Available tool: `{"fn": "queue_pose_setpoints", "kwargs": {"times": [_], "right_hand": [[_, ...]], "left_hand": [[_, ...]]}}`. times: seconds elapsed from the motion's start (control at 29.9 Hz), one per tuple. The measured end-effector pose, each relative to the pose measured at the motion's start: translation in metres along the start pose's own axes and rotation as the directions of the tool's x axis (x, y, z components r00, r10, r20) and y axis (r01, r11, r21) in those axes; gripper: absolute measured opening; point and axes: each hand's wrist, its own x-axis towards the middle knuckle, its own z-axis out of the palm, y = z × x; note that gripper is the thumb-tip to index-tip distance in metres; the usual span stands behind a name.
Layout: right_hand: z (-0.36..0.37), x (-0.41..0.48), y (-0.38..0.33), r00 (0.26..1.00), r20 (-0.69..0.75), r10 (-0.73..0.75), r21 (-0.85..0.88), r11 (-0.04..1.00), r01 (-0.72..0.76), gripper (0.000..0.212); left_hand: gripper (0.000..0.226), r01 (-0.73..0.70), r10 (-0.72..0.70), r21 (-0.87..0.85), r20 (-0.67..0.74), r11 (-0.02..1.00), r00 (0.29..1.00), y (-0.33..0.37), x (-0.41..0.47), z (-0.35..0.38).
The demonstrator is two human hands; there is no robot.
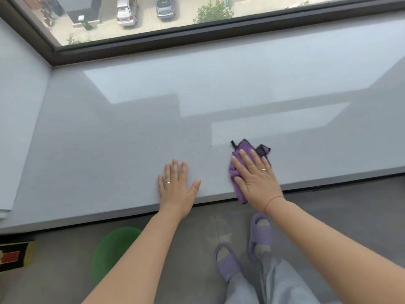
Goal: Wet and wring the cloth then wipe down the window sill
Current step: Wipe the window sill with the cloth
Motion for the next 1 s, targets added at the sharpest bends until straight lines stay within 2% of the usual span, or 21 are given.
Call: {"fn": "queue_pose_setpoints", "kwargs": {"times": [0.1, 0.2, 0.23, 0.3, 0.37, 0.44, 0.5, 0.6, 0.7, 0.8, 0.87, 0.9, 0.94, 1.0], "right_hand": [[-0.004, -0.009, 0.028, 0.979, 0.025, 0.200, 0.002, 0.980, -0.201, 0.057], [-0.004, -0.005, -0.010, 0.924, 0.013, 0.381, 0.083, 0.921, -0.381, 0.058], [-0.001, -0.005, -0.032, 0.937, 0.015, 0.349, 0.095, 0.933, -0.348, 0.058], [0.007, -0.007, -0.074, 0.991, 0.031, 0.132, 0.100, 0.986, -0.135, 0.059], [0.010, -0.012, -0.095, 0.996, 0.078, -0.049, 0.109, 0.993, 0.040, 0.058], [0.010, -0.012, -0.083, 0.988, 0.076, -0.136, 0.100, 0.987, 0.128, 0.057], [0.010, -0.014, -0.050, 0.986, 0.042, -0.160, 0.056, 0.986, 0.158, 0.058], [0.004, -0.019, 0.024, 1.000, 0.005, 0.021, 0.015, 1.000, -0.021, 0.059], [-0.009, -0.027, 0.099, 0.979, 0.014, 0.203, 0.005, 0.979, -0.203, 0.059], [-0.017, -0.027, 0.138, 0.903, 0.022, 0.429, 0.052, 0.901, -0.430, 0.059], [-0.016, -0.019, 0.127, 0.823, 0.006, 0.568, 0.106, 0.818, -0.566, 0.059], [-0.016, -0.015, 0.114, 0.807, 0.007, 0.590, 0.119, 0.801, -0.587, 0.060], [-0.014, -0.012, 0.099, 0.827, 0.007, 0.563, 0.115, 0.821, -0.560, 0.062], [-0.006, -0.012, 0.073, 0.926, 0.005, 0.377, 0.078, 0.923, -0.376, 0.063]], "left_hand": [[0.070, -0.004, 0.004, 0.005, 0.032, 1.000, 0.999, 0.001, 0.000, 0.000], [0.070, 0.008, -0.008, -0.012, 0.043, 1.000, 0.999, 0.003, 0.000, -0.003], [0.071, 0.014, -0.013, -0.017, 0.033, 1.000, 0.999, 0.005, -0.001, -0.004], [0.070, 0.011, -0.011, -0.015, -0.005, 1.000, 1.000, 0.012, -0.004, -0.002], [0.067, -0.004, 0.003, -0.023, -0.053, 1.000, 0.999, 0.020, -0.007, 0.000], [0.066, -0.028, 0.026, -0.022, -0.081, 0.999, 0.996, 0.027, -0.009, 0.002], [0.069, -0.068, 0.068, 0.006, -0.081, 0.998, 0.994, 0.032, -0.009, 0.005], [0.069, -0.124, 0.129, 0.066, -0.081, 0.990, 0.988, 0.045, -0.008, 0.010], [0.069, -0.169, 0.177, 0.101, -0.080, 0.980, 0.981, 0.069, -0.007, 0.018], [0.068, -0.208, 0.218, 0.116, -0.079, 0.971, 0.973, 0.097, -0.005, 0.025], [0.067, -0.223, 0.232, 0.114, -0.077, 0.968, 0.970, 0.114, -0.003, 0.027], [0.067, -0.227, 0.236, 0.111, -0.074, 0.968, 0.969, 0.122, -0.002, 0.028], [0.067, -0.229, 0.237, 0.108, -0.072, 0.967, 0.969, 0.130, -0.002, 0.029], [0.067, -0.233, 0.241, 0.106, -0.073, 0.967, 0.968, 0.145, 0.001, 0.031]]}}
